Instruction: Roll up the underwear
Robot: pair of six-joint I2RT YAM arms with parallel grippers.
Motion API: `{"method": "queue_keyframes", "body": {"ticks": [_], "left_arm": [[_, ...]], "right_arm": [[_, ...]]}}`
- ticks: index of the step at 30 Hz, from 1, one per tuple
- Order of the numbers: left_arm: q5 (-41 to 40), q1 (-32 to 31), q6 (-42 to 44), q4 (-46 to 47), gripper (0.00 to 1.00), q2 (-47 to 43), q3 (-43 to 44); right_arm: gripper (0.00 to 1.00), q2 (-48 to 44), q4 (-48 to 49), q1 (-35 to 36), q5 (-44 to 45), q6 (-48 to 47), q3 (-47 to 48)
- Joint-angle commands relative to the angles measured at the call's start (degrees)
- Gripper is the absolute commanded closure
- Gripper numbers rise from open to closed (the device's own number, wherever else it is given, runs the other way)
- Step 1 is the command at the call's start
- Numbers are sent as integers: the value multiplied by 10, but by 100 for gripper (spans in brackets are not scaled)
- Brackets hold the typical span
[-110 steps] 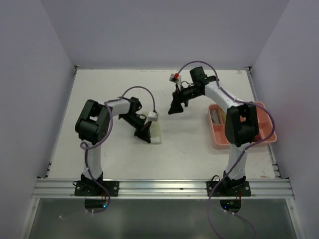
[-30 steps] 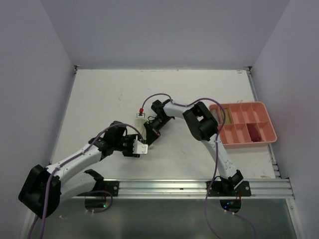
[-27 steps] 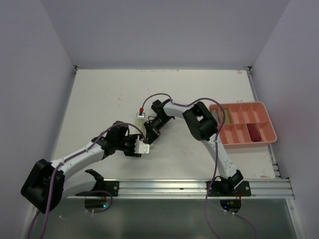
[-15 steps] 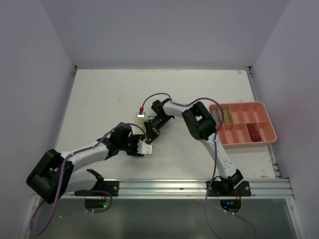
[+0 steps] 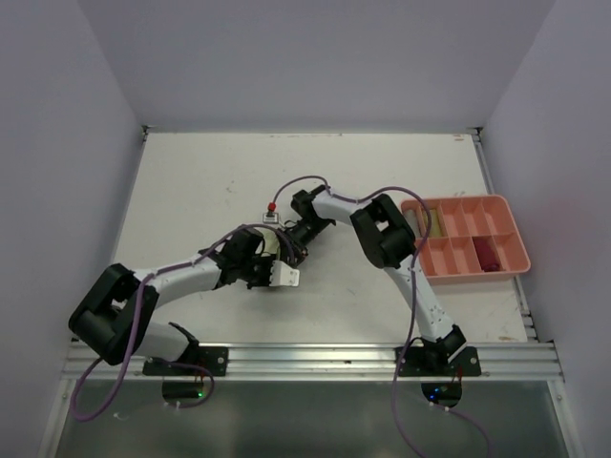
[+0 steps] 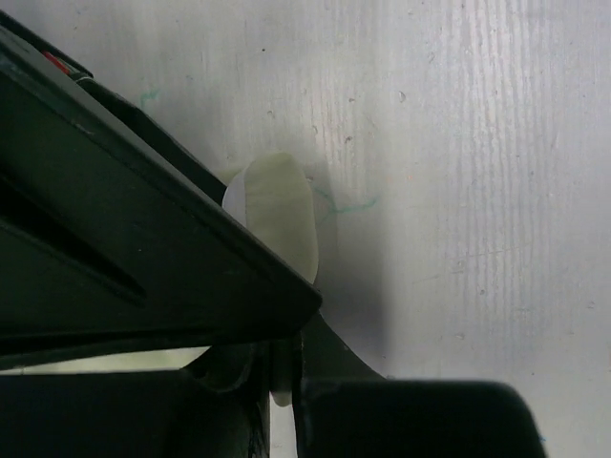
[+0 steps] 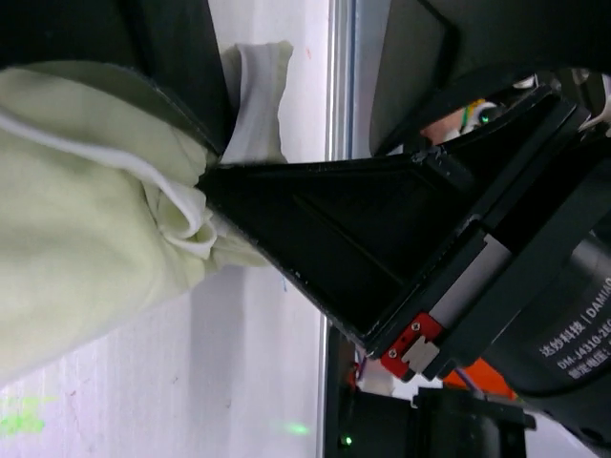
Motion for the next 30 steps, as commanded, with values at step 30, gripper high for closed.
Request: {"method": "queue_keyframes", "body": {"ticks": [30], "left_arm": [[246,198,232,-663,95,597,507]], "right_arm": [[19,-513,343,46,469,-226,-364]]}}
